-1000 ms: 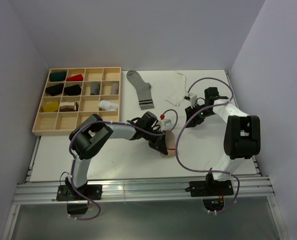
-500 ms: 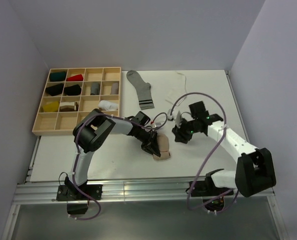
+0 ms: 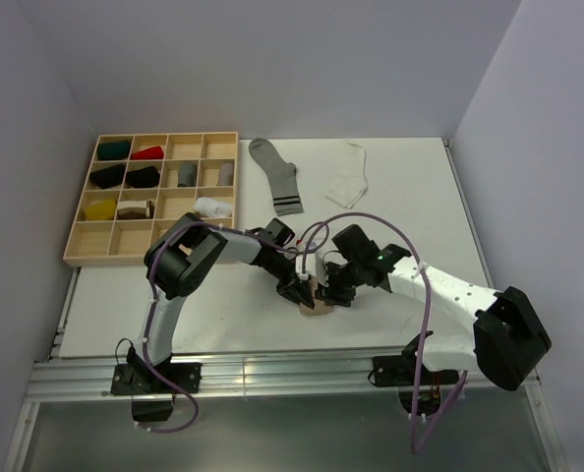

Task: Roll the socks
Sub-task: Roll the sock at the center of the board.

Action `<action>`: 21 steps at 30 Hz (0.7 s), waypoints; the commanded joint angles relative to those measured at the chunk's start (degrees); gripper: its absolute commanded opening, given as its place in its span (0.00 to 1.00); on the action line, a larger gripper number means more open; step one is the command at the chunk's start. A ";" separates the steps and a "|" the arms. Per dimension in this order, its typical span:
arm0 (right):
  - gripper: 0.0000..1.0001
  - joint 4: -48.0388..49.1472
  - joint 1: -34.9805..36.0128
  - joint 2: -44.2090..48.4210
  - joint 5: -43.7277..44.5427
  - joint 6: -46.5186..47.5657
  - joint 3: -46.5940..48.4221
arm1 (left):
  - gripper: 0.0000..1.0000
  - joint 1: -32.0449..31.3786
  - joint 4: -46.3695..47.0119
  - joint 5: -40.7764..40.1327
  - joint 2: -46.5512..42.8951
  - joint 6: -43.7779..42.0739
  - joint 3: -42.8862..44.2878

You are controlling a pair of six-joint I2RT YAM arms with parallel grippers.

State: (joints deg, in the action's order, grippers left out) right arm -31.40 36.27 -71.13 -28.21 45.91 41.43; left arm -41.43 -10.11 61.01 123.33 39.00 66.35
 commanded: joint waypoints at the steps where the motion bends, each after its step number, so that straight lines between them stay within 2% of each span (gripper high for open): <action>1: 0.54 3.62 3.97 -0.14 3.94 0.15 -1.35 | 0.00 2.32 -5.71 -8.90 3.41 0.63 -2.71; 7: 0.54 6.43 8.63 -2.95 7.81 0.14 -2.76 | 0.00 2.67 -6.77 -9.33 3.76 0.28 -1.22; 17: 0.53 11.53 11.37 -7.26 10.45 -1.17 -3.90 | 0.00 2.76 -5.01 -8.28 3.67 1.51 -1.66; 21: 0.46 12.24 11.45 -8.75 10.54 -1.79 -4.08 | 0.01 2.93 -3.69 -7.67 3.68 2.57 -2.01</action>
State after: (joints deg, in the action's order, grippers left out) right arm -22.13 47.27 -78.94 -18.61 44.93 37.98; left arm -41.06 -10.48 61.17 123.48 38.87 66.76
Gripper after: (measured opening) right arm 0.478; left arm 0.115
